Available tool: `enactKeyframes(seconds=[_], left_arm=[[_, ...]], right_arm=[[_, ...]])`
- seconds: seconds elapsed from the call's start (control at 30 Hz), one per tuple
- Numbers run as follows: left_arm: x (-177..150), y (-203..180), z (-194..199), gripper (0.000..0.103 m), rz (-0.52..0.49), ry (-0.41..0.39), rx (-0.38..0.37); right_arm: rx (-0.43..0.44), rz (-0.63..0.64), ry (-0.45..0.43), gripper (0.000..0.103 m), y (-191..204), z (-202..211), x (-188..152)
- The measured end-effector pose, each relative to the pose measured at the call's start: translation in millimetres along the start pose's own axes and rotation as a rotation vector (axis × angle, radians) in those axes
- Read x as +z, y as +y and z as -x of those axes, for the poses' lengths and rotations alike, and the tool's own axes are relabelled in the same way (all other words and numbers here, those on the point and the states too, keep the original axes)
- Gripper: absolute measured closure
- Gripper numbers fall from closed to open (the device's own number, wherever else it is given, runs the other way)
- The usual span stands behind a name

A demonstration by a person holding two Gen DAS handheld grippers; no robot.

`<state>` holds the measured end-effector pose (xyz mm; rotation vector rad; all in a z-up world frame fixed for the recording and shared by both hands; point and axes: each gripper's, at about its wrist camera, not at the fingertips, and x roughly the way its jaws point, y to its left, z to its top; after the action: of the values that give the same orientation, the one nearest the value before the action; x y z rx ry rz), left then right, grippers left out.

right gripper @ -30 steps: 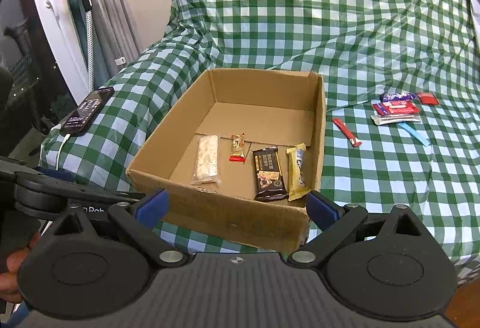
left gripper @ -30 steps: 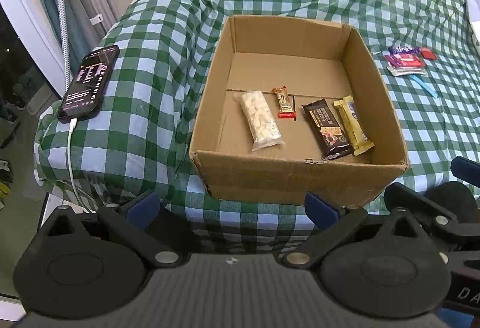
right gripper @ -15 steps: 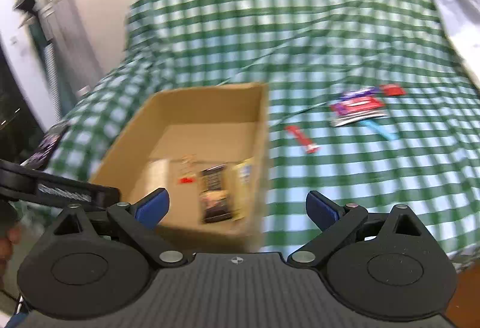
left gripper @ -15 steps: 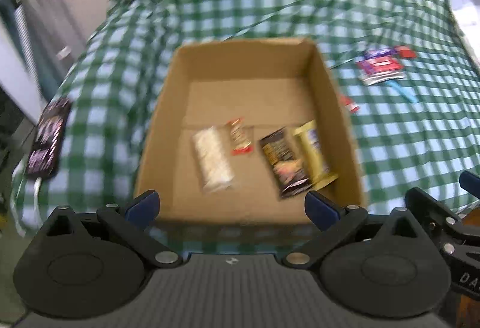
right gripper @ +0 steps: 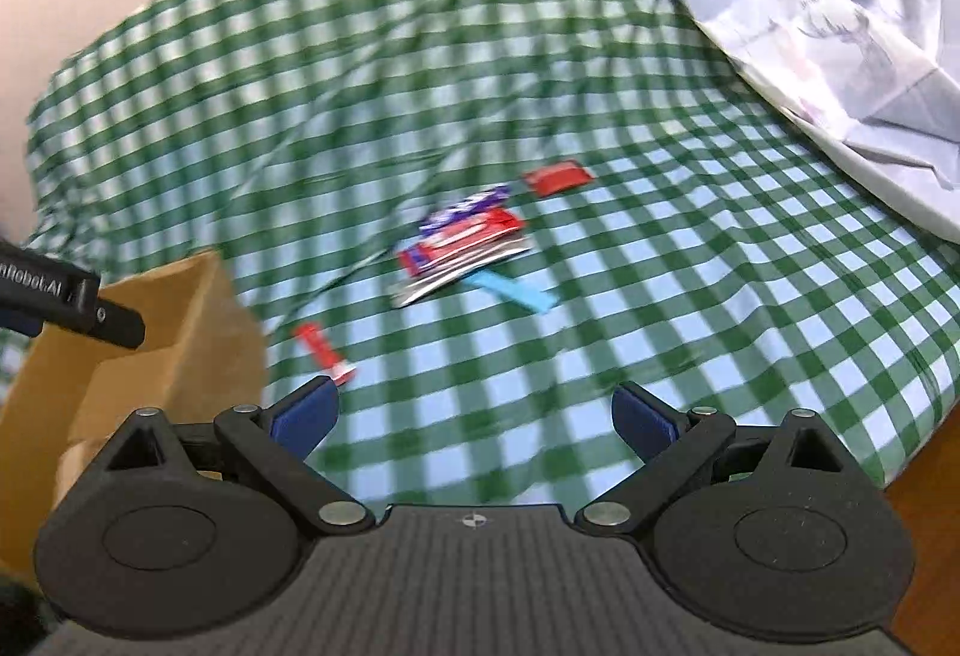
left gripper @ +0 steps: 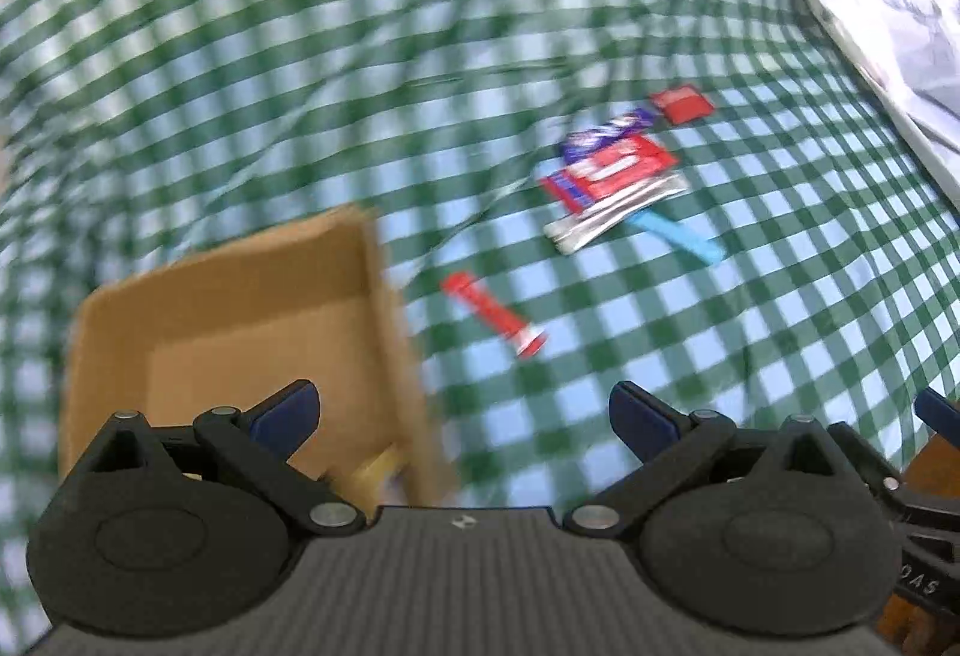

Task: Organize snacks
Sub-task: 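Move both tools over the remaining snacks beside the box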

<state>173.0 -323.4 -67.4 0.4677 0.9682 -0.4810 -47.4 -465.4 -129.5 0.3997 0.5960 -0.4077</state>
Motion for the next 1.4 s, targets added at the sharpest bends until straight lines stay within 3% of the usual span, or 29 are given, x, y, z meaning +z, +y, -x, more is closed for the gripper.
enactKeyframes(seconds=[0.17,0.37,0.63,0.7,0.73,0.77,0.8,0.83,0.93,1.13,1.23,1.3,1.37,1.4], left_arm=[[54,-41,-91,0.0,-0.052,0.073,-0.064],[100,-68,-194,0.0,-0.038,0.155,-0.141],[127,-87,-274,0.001,0.019,0.251,-0.197],[127,-88,-273,0.017,0.039,0.209,-0.182],[126,-89,-270,0.021,0.034,0.19,-0.164],[123,-91,-266,0.034,0.008,0.173,-0.151],[119,-92,-262,0.044,-0.014,0.158,-0.146],[116,-92,-259,0.049,-0.021,0.153,-0.155],[102,-90,-250,0.063,-0.015,0.17,-0.2],[51,-93,-217,0.063,-0.081,0.226,-0.235],[40,-94,-209,0.055,-0.097,0.235,-0.211],[51,-95,-208,0.024,-0.095,0.194,-0.178],[66,-97,-203,0.008,-0.081,0.129,-0.179],[73,-101,-204,0.005,-0.092,0.113,-0.191]], right_arm=[[-0.006,0.025,0.024,0.005,-30,-77,17],[0.008,0.093,0.097,0.005,-49,-178,34],[0.069,0.242,0.099,0.005,-40,-274,44],[0.075,0.281,0.084,0.007,-36,-288,41],[0.079,0.325,0.061,0.023,-32,-289,39],[0.088,0.37,0.045,0.035,-28,-287,36],[0.101,0.405,0.029,0.06,-25,-284,34],[0.125,0.411,0.03,0.076,-25,-282,32],[0.11,0.439,0.035,0.083,-27,-271,24],[0.021,0.312,0.11,0.083,-68,-224,12],[-0.015,0.226,0.122,0.082,-88,-204,4],[-0.026,0.18,0.117,0.08,-96,-201,2],[-0.031,0.174,0.116,0.075,-97,-203,2],[-0.035,0.183,0.116,0.066,-96,-203,2]])
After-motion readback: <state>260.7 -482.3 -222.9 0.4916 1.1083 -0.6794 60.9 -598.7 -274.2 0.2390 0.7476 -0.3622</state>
